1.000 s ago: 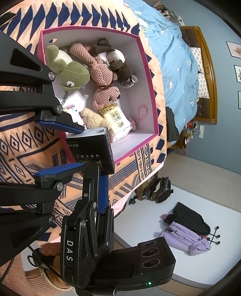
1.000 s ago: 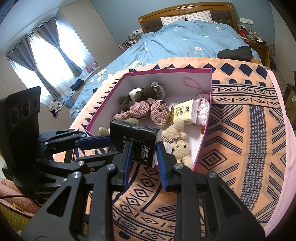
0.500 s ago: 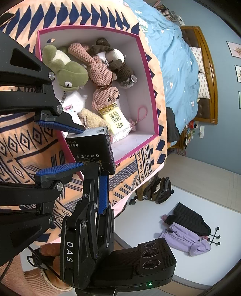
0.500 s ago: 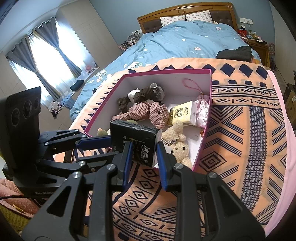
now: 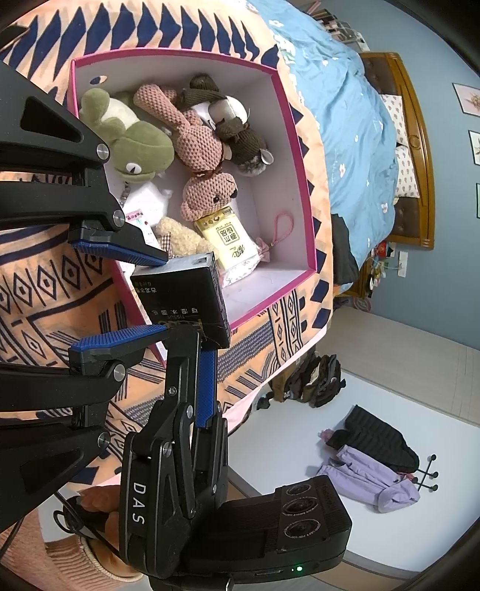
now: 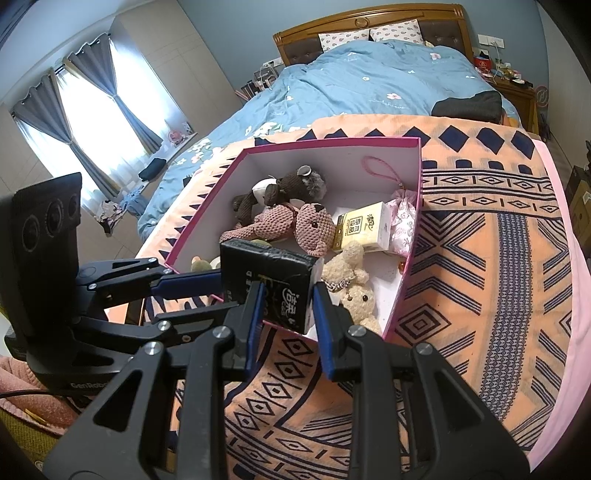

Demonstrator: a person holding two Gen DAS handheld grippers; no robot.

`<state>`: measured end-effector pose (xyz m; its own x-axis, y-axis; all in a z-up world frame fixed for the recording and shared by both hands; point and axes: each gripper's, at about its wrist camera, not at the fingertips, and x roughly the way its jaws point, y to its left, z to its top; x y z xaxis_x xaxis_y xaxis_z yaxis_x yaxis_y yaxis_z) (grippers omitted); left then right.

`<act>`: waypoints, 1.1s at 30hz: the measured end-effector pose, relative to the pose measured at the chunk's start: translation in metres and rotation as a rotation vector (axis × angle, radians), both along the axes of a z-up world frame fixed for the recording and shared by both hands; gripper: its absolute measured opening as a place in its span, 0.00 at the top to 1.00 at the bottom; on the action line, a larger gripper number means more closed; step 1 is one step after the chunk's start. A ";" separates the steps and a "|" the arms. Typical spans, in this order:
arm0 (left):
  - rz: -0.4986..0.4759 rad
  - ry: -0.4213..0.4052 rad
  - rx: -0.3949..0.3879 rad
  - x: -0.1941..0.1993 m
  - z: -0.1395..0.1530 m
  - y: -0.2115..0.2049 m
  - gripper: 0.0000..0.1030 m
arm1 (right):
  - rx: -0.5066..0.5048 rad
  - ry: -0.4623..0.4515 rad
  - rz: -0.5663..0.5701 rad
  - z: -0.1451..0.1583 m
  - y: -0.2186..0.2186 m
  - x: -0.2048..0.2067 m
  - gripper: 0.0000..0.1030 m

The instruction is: Organize objects

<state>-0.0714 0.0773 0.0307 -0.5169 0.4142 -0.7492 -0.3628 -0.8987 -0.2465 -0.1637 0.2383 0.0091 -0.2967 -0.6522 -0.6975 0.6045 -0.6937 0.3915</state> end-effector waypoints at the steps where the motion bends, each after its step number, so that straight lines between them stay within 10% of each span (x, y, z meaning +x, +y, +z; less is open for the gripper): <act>1: -0.001 0.001 0.000 0.000 0.000 0.000 0.69 | 0.000 0.000 0.001 0.000 0.000 0.000 0.71; 33: 0.099 -0.125 -0.063 -0.031 -0.059 -0.033 0.60 | 0.106 -0.120 0.046 -0.055 -0.044 -0.021 0.70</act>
